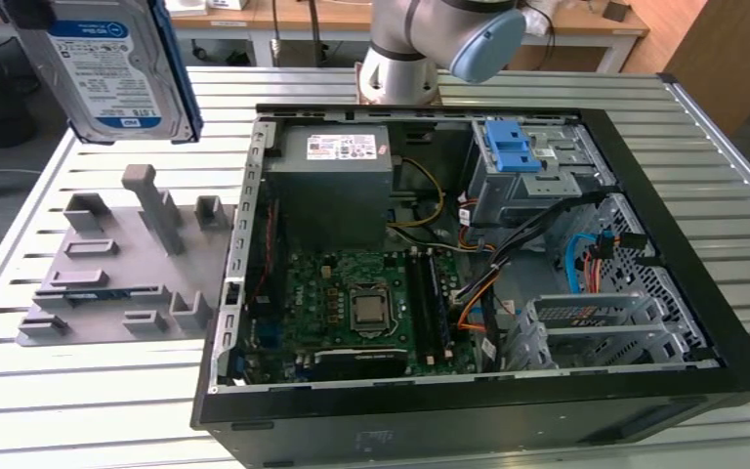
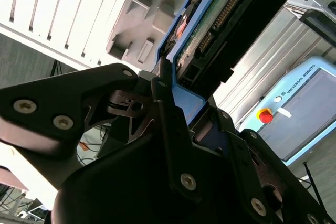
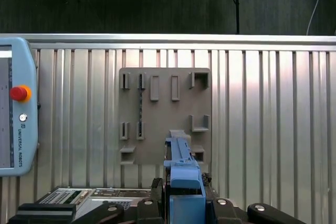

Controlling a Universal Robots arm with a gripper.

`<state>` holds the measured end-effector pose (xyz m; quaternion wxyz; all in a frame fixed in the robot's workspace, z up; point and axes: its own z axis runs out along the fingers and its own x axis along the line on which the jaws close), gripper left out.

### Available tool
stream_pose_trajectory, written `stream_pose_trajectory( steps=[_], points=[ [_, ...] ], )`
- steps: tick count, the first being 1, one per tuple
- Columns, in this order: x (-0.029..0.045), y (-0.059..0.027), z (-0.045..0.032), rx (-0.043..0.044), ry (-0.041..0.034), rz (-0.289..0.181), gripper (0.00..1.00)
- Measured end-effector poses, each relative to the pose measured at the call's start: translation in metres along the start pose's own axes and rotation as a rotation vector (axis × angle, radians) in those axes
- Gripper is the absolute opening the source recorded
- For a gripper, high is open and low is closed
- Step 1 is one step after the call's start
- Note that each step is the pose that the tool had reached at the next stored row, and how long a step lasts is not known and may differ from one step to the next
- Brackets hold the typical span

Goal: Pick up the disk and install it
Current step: 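Pick up the disk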

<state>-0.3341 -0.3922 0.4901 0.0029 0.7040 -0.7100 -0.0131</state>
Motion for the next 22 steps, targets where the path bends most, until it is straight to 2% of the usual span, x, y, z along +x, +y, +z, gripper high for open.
stream_pose_trajectory(
  steps=[22],
  points=[
    [-0.0001,-0.0125,0.0012,0.0,0.0001,0.0,0.36]
  ],
)
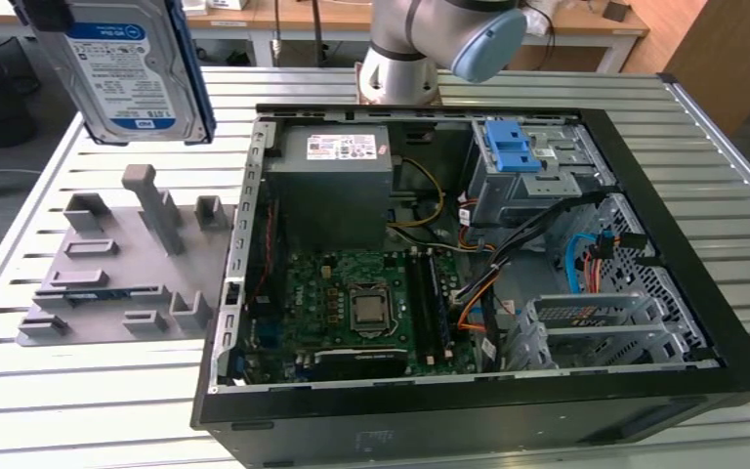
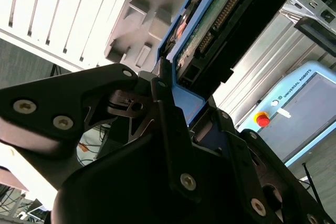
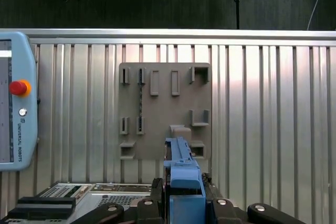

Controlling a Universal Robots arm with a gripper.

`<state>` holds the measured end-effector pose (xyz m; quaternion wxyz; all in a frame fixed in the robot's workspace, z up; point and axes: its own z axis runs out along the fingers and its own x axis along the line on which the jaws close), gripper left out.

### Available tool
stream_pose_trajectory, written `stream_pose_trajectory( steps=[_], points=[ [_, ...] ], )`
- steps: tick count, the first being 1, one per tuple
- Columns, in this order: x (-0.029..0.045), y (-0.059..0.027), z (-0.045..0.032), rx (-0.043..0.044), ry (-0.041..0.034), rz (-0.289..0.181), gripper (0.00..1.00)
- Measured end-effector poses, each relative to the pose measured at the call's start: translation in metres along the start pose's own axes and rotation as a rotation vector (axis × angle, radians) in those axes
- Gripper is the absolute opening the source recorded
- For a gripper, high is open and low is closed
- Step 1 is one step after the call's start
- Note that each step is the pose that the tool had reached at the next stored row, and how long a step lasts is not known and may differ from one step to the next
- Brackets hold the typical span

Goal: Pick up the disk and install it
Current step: 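Pick up the disk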

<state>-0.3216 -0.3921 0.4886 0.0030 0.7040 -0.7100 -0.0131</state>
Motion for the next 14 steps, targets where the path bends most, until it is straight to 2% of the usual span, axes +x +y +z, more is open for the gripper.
stream_pose_trajectory(
  steps=[7,8,9,11,14],
  points=[
    [0.0017,-0.0026,0.0,-0.0001,0.0,0.0,0.36],
    [0.0032,-0.0026,0.0,-0.0001,0.0,0.0,0.36],
    [0.0158,-0.0028,-0.0002,0.0,0.0,0.0,0.36],
    [0.0186,-0.0055,-0.0002,0.0001,-0.0001,0.0,0.36],
    [0.0207,-0.0146,-0.0004,-0.0001,-0.0001,0.0,0.36]
  ],
)
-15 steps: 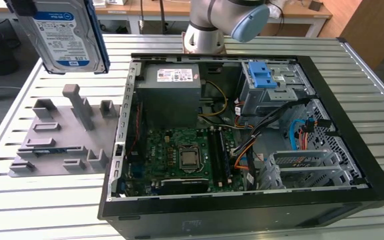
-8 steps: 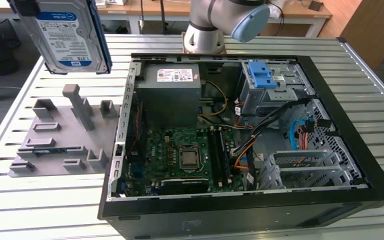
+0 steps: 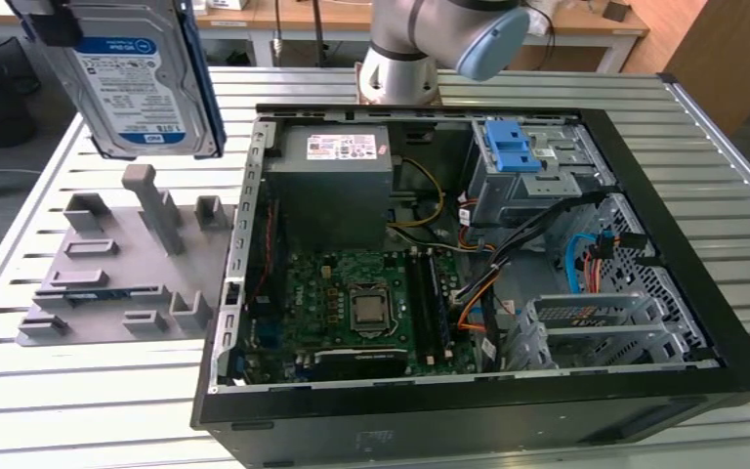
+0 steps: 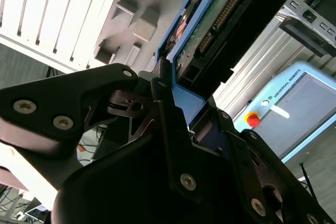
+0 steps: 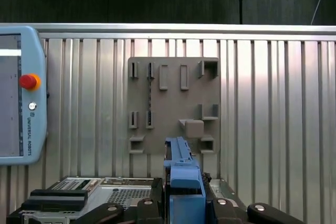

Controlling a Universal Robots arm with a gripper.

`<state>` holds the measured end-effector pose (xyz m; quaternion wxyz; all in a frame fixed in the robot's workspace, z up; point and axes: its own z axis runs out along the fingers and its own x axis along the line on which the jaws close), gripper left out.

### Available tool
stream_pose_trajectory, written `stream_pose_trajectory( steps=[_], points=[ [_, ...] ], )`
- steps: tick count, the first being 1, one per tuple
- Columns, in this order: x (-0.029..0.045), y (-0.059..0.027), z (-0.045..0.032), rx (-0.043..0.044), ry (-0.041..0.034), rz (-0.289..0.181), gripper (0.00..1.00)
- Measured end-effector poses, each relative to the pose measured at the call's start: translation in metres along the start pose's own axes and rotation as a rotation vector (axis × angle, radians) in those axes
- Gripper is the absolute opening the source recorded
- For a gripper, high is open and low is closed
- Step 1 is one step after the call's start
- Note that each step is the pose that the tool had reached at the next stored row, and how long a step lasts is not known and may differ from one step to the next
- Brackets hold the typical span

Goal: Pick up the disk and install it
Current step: 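Pick up the disk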

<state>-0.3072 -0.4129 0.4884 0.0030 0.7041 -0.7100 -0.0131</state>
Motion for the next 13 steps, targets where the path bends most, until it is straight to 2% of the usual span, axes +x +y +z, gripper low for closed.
stream_pose_trajectory(
  steps=[6,13],
  points=[
    [0.0026,-0.0196,-0.0004,-0.0007,0.0,0.0,0.36],
    [0.0098,-0.0349,-0.0003,-0.0007,0.0,0.0,0.36]
  ],
)
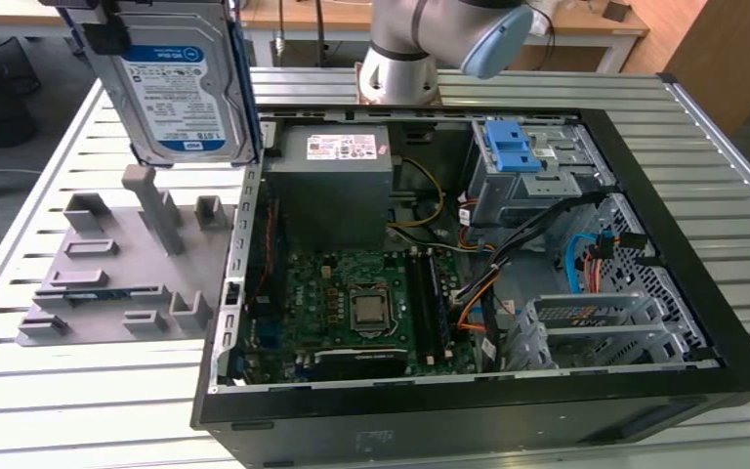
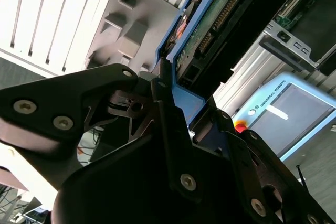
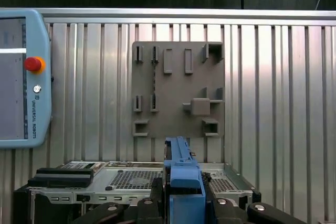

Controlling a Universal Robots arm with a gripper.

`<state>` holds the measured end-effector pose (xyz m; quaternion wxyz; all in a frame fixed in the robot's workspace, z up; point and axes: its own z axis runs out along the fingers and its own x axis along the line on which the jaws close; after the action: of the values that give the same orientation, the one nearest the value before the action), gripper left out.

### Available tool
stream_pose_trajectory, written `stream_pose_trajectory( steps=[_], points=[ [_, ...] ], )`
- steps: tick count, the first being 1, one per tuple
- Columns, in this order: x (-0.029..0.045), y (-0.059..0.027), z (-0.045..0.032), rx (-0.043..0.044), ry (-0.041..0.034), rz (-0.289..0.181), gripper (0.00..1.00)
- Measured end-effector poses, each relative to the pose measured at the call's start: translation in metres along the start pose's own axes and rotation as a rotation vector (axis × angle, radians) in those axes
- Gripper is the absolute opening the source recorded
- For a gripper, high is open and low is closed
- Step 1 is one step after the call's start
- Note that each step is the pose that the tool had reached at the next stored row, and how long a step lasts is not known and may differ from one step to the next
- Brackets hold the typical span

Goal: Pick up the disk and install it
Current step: 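Pick up the disk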

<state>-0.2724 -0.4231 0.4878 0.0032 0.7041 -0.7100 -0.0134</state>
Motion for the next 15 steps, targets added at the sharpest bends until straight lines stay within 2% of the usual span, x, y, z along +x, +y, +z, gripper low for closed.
stream_pose_trajectory(
  steps=[15],
  points=[
    [0.0163,-0.0352,-0.0006,-0.0001,0.0,0.0,0.36]
  ],
)
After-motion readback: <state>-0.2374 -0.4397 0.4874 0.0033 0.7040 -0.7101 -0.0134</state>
